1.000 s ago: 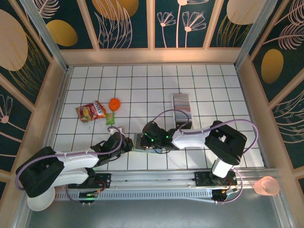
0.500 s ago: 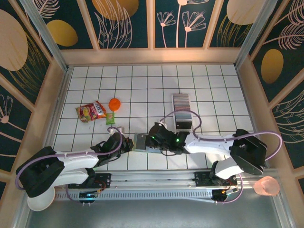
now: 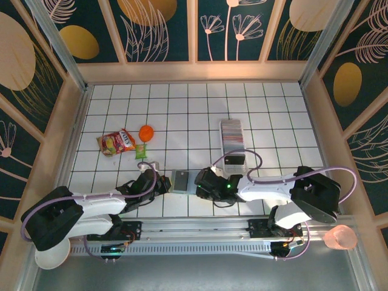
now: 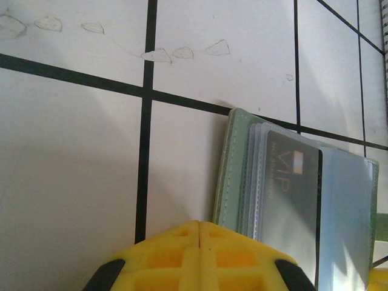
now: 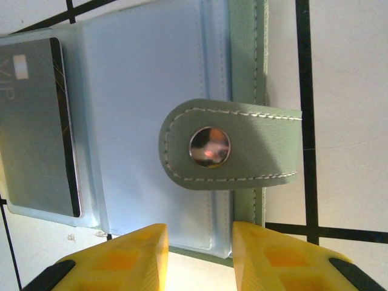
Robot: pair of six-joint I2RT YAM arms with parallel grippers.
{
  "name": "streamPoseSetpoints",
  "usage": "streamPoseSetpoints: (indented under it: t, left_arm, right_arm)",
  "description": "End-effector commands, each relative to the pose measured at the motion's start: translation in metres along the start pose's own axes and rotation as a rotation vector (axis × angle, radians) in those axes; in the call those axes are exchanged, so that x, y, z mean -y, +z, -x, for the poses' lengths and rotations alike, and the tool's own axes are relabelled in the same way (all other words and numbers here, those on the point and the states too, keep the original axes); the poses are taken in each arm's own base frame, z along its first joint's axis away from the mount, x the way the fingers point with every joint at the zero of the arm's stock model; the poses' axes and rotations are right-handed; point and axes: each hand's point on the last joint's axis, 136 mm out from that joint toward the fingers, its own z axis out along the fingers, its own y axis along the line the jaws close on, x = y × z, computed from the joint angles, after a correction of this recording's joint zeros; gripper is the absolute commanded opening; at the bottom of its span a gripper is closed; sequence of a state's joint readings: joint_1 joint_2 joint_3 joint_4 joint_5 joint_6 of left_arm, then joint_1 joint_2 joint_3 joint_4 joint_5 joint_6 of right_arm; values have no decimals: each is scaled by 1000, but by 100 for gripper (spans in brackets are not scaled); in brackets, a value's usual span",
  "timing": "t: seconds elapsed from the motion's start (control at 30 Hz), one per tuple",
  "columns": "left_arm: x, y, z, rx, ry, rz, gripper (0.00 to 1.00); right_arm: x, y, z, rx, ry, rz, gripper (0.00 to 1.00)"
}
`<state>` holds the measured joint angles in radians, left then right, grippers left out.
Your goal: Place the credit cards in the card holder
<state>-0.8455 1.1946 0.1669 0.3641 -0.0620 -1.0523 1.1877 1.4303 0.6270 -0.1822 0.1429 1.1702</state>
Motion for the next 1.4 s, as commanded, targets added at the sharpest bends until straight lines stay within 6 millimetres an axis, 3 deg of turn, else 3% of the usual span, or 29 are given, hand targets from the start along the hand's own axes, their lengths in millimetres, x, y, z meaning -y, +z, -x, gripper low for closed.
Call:
streamPoseSetpoints:
  t: [0.0,0.23,0.53,0.67,0.7,0.73,0.87,1.07,1.37]
  left_arm:
    - [-6,-3,-30,-123,-2,-10,0]
    - [-4,-5,-30,-121,-9,-25,0]
    - [-5,-5,-26,-105,2,-5,0]
    - [-4,-5,-23,-95,4,-5,0]
    - [-3,-6,-23,-92,4,-5,0]
    - [-4,-6,-22,-91,4,-5,0]
    - [-7,-7,-21,-79,2,5,0]
    - [-5,-6,-21,-80,5,2,0]
    - [-7,-6,-21,-81,9,6,0]
  right_arm:
    - [-8,-7,13,67,10,-13,33]
    - [-18,-24,20,106,0,7,34]
    - [-10,-17,22,116,-17,-59,36]
    - [-10,-23,28,132,-48,-84,39]
    - [-6,-26,30,144,-52,-115,50]
    - [-5,-29,33,155,-55,-124,52]
    - [-13,-32,32,146,-75,-83,52]
    - [-31,-15,25,87,-76,15,49]
    - [-18,7,22,43,-57,-18,49]
